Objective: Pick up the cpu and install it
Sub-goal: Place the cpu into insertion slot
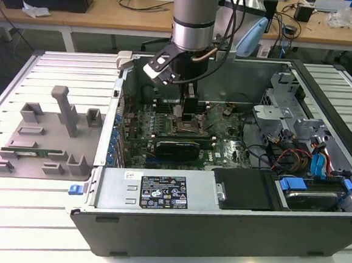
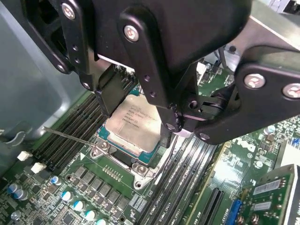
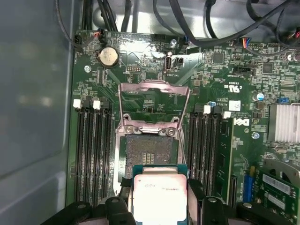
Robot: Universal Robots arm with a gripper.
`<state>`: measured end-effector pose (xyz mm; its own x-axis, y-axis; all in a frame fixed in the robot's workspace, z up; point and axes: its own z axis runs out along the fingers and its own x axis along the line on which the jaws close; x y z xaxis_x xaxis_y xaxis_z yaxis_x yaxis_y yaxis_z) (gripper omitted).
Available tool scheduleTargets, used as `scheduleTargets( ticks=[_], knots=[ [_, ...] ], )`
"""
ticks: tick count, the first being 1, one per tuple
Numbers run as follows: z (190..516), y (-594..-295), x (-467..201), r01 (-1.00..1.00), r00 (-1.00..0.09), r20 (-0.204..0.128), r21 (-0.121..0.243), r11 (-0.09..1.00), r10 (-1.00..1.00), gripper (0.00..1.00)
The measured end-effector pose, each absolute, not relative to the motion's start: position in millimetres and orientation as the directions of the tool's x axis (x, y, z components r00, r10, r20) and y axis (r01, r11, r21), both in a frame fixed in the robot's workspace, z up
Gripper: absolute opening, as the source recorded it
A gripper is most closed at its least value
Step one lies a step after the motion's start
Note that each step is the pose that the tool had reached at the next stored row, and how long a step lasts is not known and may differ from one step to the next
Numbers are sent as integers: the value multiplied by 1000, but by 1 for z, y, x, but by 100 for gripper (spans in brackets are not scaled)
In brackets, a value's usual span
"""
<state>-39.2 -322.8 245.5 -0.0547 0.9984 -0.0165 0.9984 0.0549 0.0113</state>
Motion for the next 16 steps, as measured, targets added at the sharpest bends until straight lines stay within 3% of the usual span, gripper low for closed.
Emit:
scheduleTargets(
  ticks=[16],
  knots=[
    [211,-317,-27,998,-55,-16,7,55,998,55]
  ],
)
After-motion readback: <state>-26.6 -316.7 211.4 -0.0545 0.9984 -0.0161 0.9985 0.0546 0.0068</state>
